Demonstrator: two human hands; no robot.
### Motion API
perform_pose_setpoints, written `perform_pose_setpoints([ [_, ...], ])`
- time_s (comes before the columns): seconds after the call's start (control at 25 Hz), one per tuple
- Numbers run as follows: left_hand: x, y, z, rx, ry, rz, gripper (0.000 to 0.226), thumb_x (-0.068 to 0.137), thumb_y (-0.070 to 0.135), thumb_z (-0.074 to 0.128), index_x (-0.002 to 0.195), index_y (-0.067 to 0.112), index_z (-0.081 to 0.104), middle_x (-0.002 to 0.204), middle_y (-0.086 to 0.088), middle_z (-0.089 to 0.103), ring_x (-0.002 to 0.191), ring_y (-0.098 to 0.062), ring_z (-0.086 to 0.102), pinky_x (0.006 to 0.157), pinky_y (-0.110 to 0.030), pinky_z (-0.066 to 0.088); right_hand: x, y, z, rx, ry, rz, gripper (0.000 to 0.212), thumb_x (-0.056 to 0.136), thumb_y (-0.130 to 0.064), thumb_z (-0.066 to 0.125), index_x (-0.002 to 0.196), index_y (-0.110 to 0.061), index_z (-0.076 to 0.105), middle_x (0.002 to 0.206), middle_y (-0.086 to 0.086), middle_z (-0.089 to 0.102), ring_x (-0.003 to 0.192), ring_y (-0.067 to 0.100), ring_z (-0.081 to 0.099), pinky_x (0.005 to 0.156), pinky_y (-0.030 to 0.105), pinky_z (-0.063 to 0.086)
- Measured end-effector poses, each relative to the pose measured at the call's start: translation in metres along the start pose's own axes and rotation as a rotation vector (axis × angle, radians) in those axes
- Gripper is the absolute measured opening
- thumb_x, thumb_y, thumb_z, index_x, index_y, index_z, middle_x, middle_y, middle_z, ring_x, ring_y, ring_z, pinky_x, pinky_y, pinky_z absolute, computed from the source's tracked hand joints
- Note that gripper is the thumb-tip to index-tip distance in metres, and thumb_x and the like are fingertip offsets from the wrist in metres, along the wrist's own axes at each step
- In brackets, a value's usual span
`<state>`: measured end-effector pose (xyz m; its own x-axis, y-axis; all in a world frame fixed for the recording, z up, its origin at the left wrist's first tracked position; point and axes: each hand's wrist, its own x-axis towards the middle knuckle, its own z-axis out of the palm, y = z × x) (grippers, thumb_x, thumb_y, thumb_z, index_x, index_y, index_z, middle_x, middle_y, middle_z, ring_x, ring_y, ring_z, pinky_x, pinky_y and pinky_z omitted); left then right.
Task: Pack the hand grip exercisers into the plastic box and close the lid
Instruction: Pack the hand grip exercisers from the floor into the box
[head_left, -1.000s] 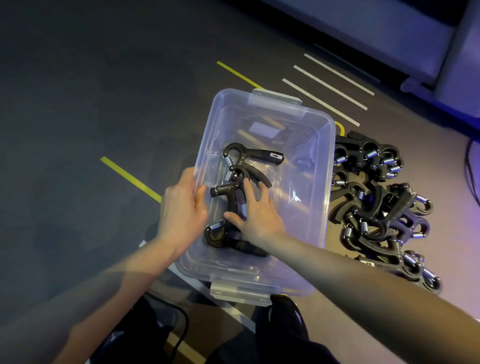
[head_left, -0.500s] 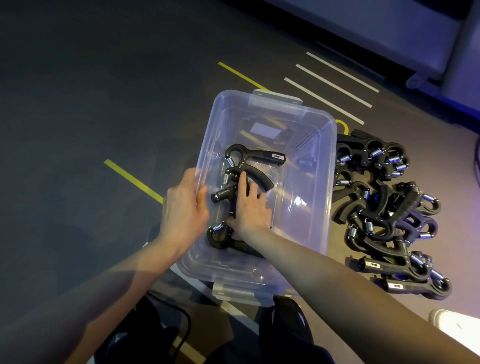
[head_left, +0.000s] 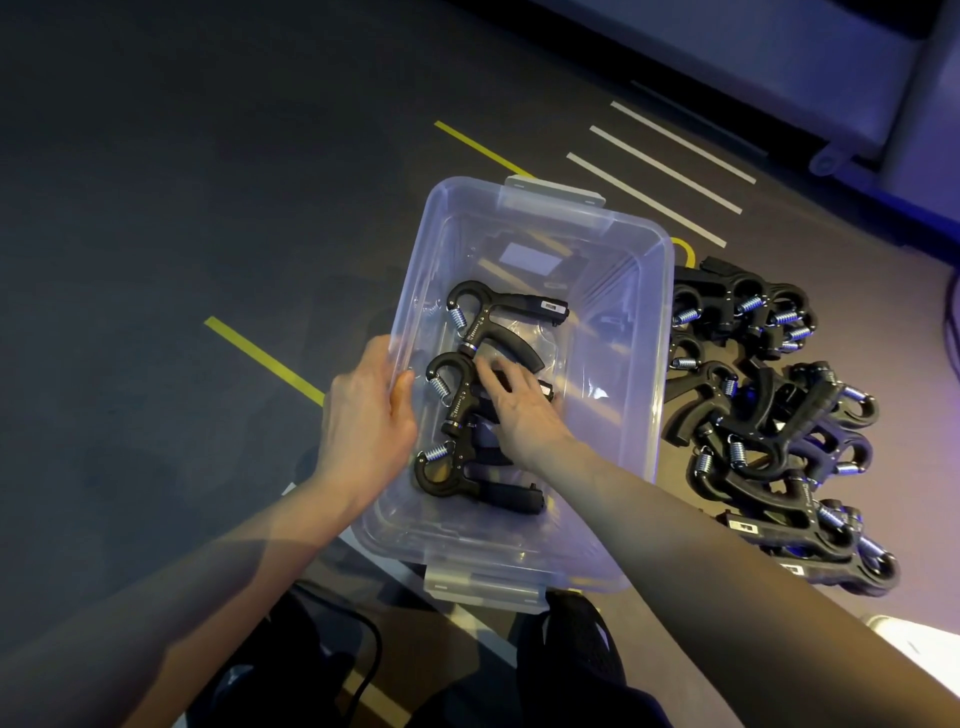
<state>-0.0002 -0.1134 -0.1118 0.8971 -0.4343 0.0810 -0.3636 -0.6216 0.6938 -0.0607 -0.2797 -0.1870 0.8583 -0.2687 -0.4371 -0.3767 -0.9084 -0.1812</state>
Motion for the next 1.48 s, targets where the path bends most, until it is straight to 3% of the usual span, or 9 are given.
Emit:
perform_pose_setpoints([
  [0.12,-0.001,-0.001,0.000,0.003,-0.006,0.001,0.007,0.089,0.006,0.051,0.095,0.005,0.050,0.051,0.008,0.036,0.045,-0.013,0.033,0.043,-0.028,0.019,0.002,0.001,-0.003,0.018,0.033,0.039,0.084,0.085,-0.018,0.065,0.148,-0.011,0.011,0.144,0.006,0.026,0.133,0.026,0.026,0.107,0.050,0.027],
  [0.2,-0.001,-0.001,0.000,0.005,0.000,0.001,0.008,0.088,0.006,0.052,0.096,0.005,0.051,0.051,0.007,0.036,0.047,-0.022,0.034,0.047,-0.036,0.018,0.002,0.001,-0.005,0.032,0.040,0.025,0.081,0.085,-0.018,0.066,0.147,-0.012,0.015,0.142,0.005,0.029,0.132,0.026,0.027,0.110,0.050,0.027],
  [0.36,-0.003,-0.002,0.000,0.003,0.021,0.011,0.007,0.087,0.005,0.052,0.094,0.004,0.051,0.051,0.008,0.035,0.048,-0.024,0.033,0.052,-0.035,0.016,0.002,-0.001,-0.006,-0.033,0.046,0.003,0.079,0.085,-0.019,0.066,0.146,-0.012,0.017,0.142,0.004,0.028,0.131,0.027,0.026,0.107,0.056,0.028],
  [0.56,-0.002,-0.004,0.001,0.011,0.019,0.027,0.008,0.087,0.006,0.052,0.095,0.003,0.050,0.052,0.008,0.035,0.053,-0.029,0.036,0.052,-0.034,0.021,0.004,0.000,-0.007,0.020,0.064,0.015,0.076,0.081,-0.018,0.069,0.143,-0.013,0.025,0.139,0.004,0.033,0.127,0.028,0.030,0.103,0.048,0.035],
  [0.84,0.001,-0.005,0.003,0.019,0.023,0.032,0.005,0.088,0.006,0.051,0.091,0.005,0.048,0.051,0.005,0.036,0.052,-0.032,0.037,0.051,-0.035,0.019,-0.001,-0.002,-0.004,-0.263,0.053,0.027,0.083,0.091,-0.036,0.056,0.150,-0.017,0.002,0.143,0.002,0.027,0.129,0.029,0.027,0.103,0.052,0.032],
  [1.0,0.001,-0.005,0.002,0.012,0.017,0.036,0.006,0.087,0.006,0.051,0.092,0.003,0.049,0.051,0.004,0.037,0.055,-0.038,0.043,0.050,-0.036,0.025,0.003,-0.004,-0.007,-0.081,0.059,0.070,0.076,0.085,-0.025,0.066,0.144,-0.013,0.021,0.136,0.004,0.032,0.124,0.032,0.028,0.098,0.048,0.038],
  [1.16,0.003,-0.006,0.003,0.027,0.027,0.023,0.012,0.088,0.006,0.050,0.086,0.012,0.040,0.053,0.006,0.035,0.056,-0.035,0.040,0.051,-0.036,0.020,0.005,-0.005,-0.010,-0.085,0.041,0.077,0.069,0.082,-0.017,0.068,0.138,-0.014,0.028,0.133,0.004,0.033,0.121,0.034,0.030,0.096,0.045,0.039],
  [1.48,0.002,-0.003,0.003,0.015,0.044,0.003,0.010,0.089,0.004,0.049,0.098,0.002,0.050,0.055,0.010,0.036,0.064,-0.042,0.049,0.053,-0.036,0.022,0.006,0.004,-0.024,-0.129,0.023,0.082,0.071,0.078,-0.035,0.074,0.133,-0.013,0.034,0.128,0.004,0.036,0.121,0.034,0.031,0.083,0.041,0.047],
])
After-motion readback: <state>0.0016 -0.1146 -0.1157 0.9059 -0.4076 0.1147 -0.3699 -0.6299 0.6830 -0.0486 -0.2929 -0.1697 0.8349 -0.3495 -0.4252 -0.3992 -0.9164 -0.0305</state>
